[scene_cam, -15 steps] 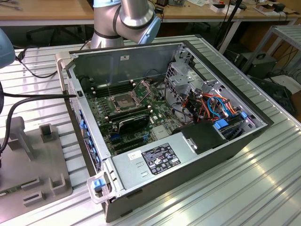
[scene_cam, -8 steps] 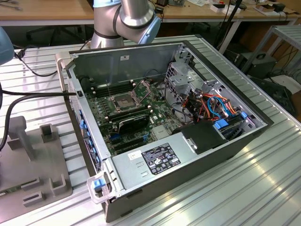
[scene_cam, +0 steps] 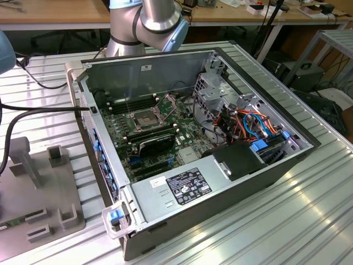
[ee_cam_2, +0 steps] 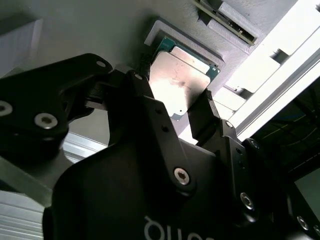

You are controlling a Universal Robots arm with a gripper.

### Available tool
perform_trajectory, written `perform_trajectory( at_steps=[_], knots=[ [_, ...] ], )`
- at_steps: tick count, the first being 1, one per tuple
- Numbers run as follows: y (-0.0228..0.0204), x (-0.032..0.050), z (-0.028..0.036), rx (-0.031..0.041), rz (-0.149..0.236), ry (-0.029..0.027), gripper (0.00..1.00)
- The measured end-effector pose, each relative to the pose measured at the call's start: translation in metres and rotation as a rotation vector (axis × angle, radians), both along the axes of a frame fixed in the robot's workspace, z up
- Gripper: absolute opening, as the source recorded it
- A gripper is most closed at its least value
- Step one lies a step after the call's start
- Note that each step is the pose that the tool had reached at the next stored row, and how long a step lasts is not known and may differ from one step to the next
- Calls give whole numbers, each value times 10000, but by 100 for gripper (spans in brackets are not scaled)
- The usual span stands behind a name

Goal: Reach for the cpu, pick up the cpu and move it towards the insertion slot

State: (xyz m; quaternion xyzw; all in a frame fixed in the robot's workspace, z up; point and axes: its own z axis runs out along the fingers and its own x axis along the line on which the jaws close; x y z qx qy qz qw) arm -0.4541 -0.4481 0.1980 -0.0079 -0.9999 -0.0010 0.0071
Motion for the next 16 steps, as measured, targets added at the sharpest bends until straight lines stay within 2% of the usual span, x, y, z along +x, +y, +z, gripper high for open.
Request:
perform_trajectory(
  at_steps=[4, 8, 13, 16],
  knots=[
    [0, -1, 3, -1, 0, 2, 55],
    [0, -1, 36, -1, 0, 3, 55],
    [0, -1, 115, -2, 0, 2, 55],
    [0, -1, 190, -1, 0, 2, 55]
  ],
)
